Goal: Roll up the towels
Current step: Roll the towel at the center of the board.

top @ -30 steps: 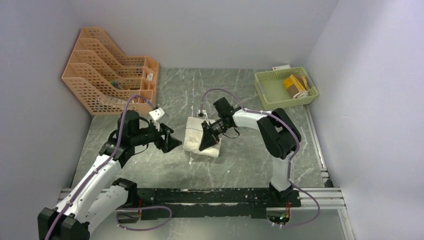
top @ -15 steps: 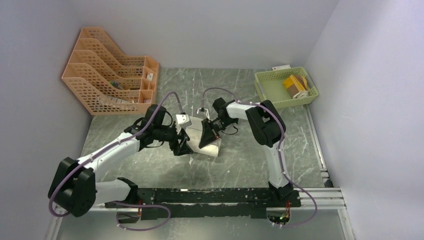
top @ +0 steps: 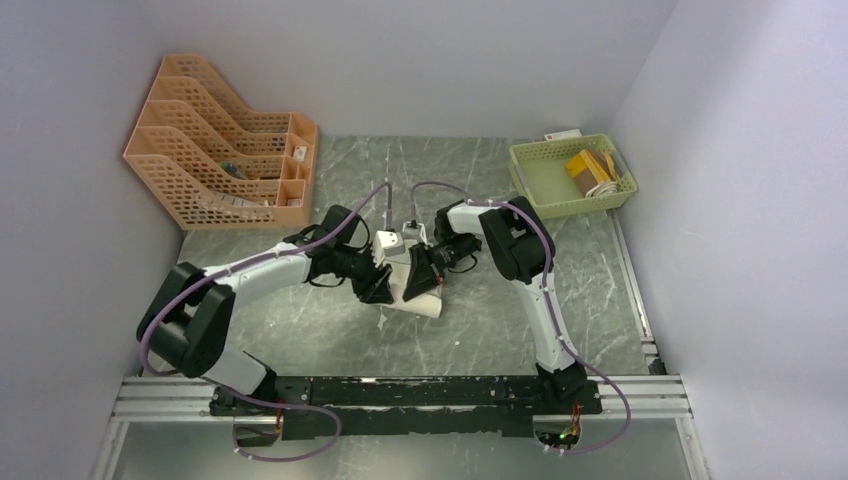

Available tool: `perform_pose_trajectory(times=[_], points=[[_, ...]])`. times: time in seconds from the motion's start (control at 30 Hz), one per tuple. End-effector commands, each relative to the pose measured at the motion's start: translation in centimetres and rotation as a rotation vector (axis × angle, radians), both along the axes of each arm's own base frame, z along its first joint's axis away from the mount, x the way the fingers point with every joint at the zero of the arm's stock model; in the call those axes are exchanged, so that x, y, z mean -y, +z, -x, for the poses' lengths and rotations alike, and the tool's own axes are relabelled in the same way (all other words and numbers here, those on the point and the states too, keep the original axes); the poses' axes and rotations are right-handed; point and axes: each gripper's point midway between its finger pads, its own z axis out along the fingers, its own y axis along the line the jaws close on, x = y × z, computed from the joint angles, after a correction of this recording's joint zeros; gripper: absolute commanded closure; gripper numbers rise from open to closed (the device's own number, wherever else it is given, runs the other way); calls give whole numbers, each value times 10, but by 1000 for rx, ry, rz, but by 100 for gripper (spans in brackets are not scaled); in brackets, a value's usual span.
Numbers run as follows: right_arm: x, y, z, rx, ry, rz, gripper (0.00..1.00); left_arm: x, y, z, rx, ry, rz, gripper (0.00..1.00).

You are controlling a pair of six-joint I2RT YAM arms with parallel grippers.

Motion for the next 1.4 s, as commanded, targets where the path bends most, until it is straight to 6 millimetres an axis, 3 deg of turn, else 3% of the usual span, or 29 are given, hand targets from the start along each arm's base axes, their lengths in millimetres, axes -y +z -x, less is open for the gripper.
perform_pose_trajectory(times=[0.0, 0.13, 0.2, 0.23, 0.27, 0.3, 0.33, 0.37, 0.4, 0.43, 0.6, 0.77, 1.0, 1.2, 1.37], points=[[-2, 12, -5, 21, -22, -40, 100, 3, -10, -12, 0, 14, -49, 43], [-3, 9, -7, 16, -24, -40, 100, 8, -13, -12, -21, 14, -32, 47], [-3, 10, -8, 18, -27, -45, 100, 10, -16, -9, -47, -4, -22, 63], [-4, 10, -8, 21, -27, -47, 100, 11, -18, -8, -66, -12, -25, 80], [-4, 11, -9, 25, -27, -50, 100, 10, -22, -7, -86, -11, -37, 92], [-5, 12, -10, 31, -27, -53, 99, 11, -24, -6, -104, -12, -41, 93], [-5, 15, -12, 41, -28, -59, 91, 12, -26, -4, -124, -17, -42, 93], [-5, 18, -13, 53, -30, -65, 31, 13, -27, -3, -144, -18, -39, 93], [-5, 23, -16, 70, -33, -73, 4, 15, -27, -2, -162, -20, -36, 93], [-5, 29, -16, 99, -33, -89, 0, 15, -30, -2, -173, -17, -40, 93], [41, 68, -63, 215, -235, -172, 0, 15, -33, -4, -190, 3, -49, 93], [82, 94, -90, 316, -372, -197, 0, 16, -32, -6, -207, 11, -34, 93], [134, 97, -140, 296, -534, -163, 0, 16, -25, -11, -213, 18, -1, 93], [144, 125, -164, 381, -553, -184, 0, 18, -25, -10, -227, 5, 5, 93], [144, 176, -192, 519, -534, -219, 0, 19, -24, -10, -233, 3, 8, 93]])
